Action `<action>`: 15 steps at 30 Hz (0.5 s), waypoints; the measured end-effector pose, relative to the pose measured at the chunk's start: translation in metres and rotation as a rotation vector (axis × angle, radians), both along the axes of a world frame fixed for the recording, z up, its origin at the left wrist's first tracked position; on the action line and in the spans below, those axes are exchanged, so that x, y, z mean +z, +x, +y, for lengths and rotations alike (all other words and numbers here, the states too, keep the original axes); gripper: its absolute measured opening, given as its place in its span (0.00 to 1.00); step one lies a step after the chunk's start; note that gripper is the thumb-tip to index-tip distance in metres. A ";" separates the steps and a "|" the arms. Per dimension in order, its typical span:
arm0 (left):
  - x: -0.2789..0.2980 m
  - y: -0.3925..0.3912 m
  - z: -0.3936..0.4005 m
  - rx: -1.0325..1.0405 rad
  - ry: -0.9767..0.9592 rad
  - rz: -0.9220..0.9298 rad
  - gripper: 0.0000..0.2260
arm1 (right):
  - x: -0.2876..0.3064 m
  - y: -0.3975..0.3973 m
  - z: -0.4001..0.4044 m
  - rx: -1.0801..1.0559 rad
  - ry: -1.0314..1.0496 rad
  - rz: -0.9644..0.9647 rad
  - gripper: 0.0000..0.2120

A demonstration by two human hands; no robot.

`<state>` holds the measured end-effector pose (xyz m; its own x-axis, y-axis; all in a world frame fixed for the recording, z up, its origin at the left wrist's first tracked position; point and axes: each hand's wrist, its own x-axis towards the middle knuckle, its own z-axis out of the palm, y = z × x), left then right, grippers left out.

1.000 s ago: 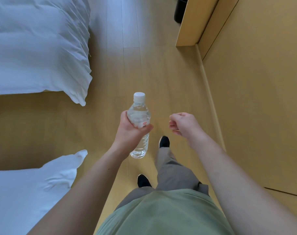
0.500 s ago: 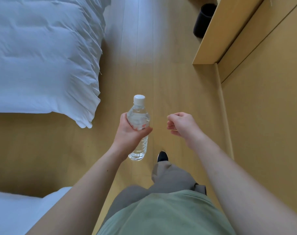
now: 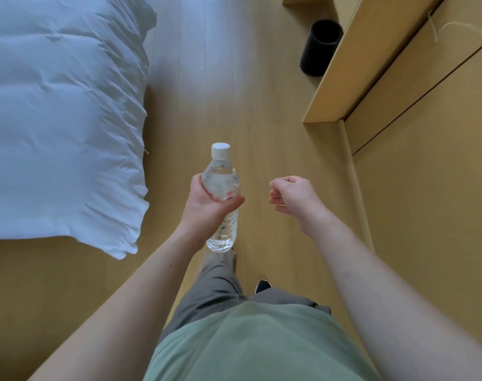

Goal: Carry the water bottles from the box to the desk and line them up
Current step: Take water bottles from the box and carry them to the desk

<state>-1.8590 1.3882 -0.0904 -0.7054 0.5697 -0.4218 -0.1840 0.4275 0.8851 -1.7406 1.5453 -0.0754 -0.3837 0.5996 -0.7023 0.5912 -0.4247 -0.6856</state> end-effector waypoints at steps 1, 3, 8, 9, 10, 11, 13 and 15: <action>-0.003 -0.015 0.011 -0.014 0.006 -0.006 0.28 | -0.001 -0.012 0.009 -0.011 0.005 -0.006 0.04; -0.006 -0.048 0.033 -0.046 0.013 -0.020 0.28 | -0.001 -0.039 0.028 -0.046 0.018 -0.022 0.05; 0.001 -0.129 0.081 -0.127 0.023 -0.037 0.28 | 0.007 -0.104 0.068 -0.139 0.031 -0.029 0.05; 0.003 -0.143 0.090 -0.142 0.025 -0.037 0.28 | 0.008 -0.116 0.074 -0.153 0.027 -0.026 0.06; 0.006 -0.156 0.099 -0.160 0.022 -0.036 0.28 | 0.009 -0.127 0.080 -0.165 0.022 -0.025 0.06; 0.008 -0.168 0.107 -0.176 0.019 -0.035 0.28 | 0.011 -0.138 0.085 -0.173 0.019 -0.025 0.06; 0.011 -0.191 0.125 -0.192 0.022 -0.032 0.29 | 0.015 -0.158 0.099 -0.173 0.026 -0.019 0.05; 0.011 -0.210 0.142 -0.198 0.026 -0.037 0.29 | 0.017 -0.178 0.116 -0.172 0.033 -0.013 0.05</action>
<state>-2.0695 1.5307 -0.0795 -0.5627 0.7067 -0.4289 -0.1311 0.4360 0.8904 -1.9187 1.6608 -0.0580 -0.2647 0.6785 -0.6852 0.5206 -0.4976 -0.6939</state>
